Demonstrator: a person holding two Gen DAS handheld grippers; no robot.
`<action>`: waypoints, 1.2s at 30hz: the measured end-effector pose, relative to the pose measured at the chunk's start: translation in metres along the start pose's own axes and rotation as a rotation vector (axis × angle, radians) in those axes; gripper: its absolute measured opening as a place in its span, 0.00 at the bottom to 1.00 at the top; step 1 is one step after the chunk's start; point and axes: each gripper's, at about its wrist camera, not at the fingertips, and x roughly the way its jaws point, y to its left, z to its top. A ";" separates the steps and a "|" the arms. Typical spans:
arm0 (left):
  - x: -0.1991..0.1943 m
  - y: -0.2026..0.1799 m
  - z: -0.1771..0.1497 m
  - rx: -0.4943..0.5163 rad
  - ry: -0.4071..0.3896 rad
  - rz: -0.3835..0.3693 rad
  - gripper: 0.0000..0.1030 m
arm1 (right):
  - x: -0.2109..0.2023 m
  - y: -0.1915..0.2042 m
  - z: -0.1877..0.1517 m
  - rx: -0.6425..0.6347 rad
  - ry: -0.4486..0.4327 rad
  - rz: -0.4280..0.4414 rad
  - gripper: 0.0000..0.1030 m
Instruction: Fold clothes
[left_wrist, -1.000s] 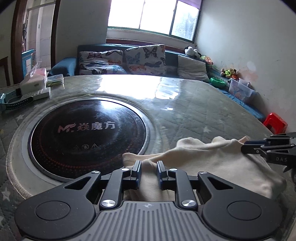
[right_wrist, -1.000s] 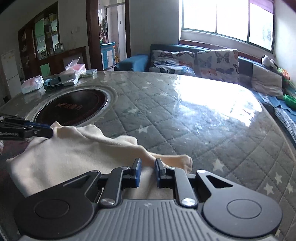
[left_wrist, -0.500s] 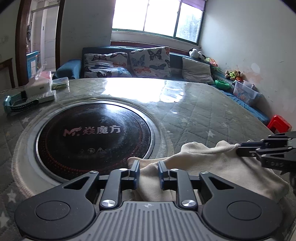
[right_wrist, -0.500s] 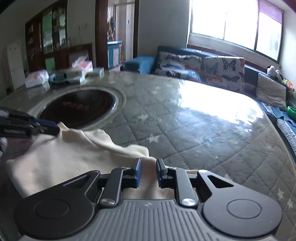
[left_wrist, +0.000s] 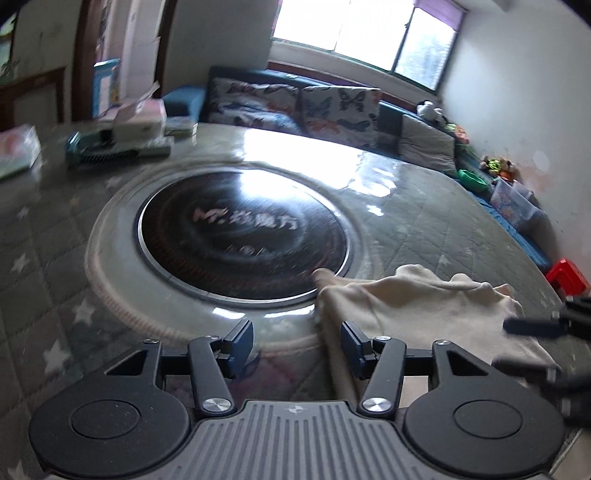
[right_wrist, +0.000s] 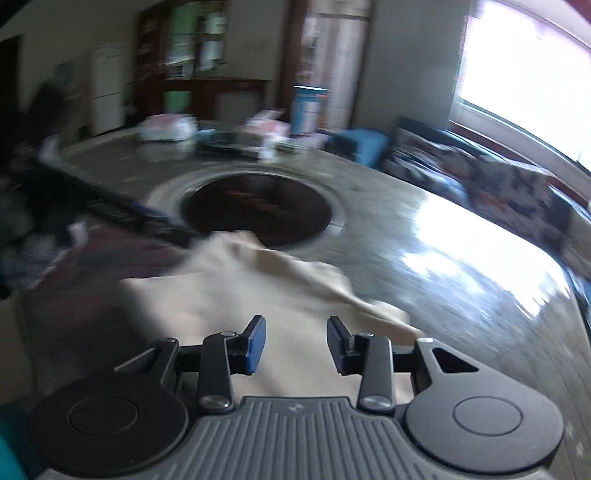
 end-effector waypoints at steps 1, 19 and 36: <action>-0.002 0.002 -0.001 -0.008 0.003 0.003 0.54 | 0.001 0.011 0.003 -0.037 -0.004 0.026 0.39; -0.017 0.022 -0.010 -0.292 0.063 -0.186 0.68 | 0.051 0.109 0.014 -0.364 0.021 0.073 0.24; 0.014 0.015 -0.008 -0.566 0.138 -0.299 0.72 | 0.021 0.054 0.027 -0.060 -0.068 0.150 0.09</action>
